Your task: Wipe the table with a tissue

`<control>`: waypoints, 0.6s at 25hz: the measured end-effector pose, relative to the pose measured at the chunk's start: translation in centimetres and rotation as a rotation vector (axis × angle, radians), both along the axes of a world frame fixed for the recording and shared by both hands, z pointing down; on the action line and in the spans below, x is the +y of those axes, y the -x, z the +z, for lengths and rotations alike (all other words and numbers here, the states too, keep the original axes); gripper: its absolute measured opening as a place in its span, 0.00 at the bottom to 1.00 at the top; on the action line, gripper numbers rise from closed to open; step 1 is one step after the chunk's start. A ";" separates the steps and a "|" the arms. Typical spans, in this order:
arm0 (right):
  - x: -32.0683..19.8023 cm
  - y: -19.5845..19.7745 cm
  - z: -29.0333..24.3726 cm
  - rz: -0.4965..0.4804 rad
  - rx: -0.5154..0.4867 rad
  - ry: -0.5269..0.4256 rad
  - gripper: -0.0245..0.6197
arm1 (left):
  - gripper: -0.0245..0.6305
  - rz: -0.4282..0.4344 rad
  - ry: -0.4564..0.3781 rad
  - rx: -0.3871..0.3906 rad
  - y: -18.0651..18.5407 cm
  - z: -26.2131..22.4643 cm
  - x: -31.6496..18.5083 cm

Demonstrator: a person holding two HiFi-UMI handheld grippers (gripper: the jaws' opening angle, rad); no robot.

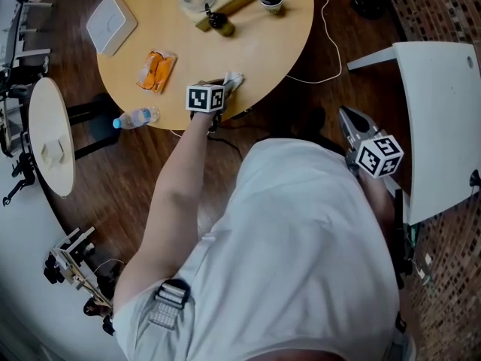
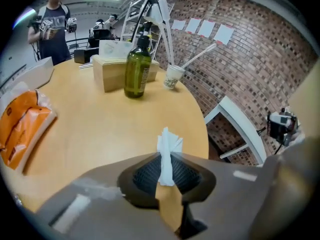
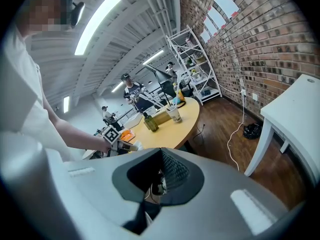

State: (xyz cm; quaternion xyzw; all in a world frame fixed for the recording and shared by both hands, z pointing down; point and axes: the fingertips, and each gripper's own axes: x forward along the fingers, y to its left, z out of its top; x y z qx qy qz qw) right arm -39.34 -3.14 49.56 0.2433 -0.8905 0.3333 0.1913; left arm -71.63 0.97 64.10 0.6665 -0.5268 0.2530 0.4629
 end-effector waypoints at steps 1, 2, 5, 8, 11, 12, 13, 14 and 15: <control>0.0 0.1 0.1 0.006 -0.002 0.000 0.05 | 0.13 0.012 -0.019 0.024 -0.9 -0.4 0.2; 0.0 0.2 0.2 0.013 -0.004 0.002 0.05 | 0.13 0.029 -0.040 0.044 -1.8 -0.7 0.3; 0.0 0.7 0.5 0.039 -0.015 0.003 0.05 | 0.13 0.077 -0.124 0.088 -4.7 -2.3 0.4; 0.0 1.3 0.4 0.065 -0.027 -0.005 0.05 | 0.13 0.077 -0.221 0.149 -7.1 -4.6 -0.2; 0.1 1.1 0.3 0.102 -0.033 -0.016 0.05 | 0.13 0.126 -0.269 0.233 -10.5 -6.3 -0.4; 0.1 0.9 0.2 0.117 -0.032 -0.019 0.05 | 0.13 0.158 -0.279 0.254 -11.7 -6.7 -0.4; 0.1 0.8 0.2 0.133 -0.031 -0.022 0.05 | 0.13 0.192 -0.289 0.269 -12.8 -7.1 -0.5; 0.2 0.7 0.2 0.150 -0.030 -0.025 0.05 | 0.13 0.225 -0.298 0.280 -13.7 -7.4 -0.5; 0.3 0.7 0.3 0.167 -0.030 -0.027 0.05 | 0.13 0.254 -0.307 0.289 -14.4 -7.7 -0.5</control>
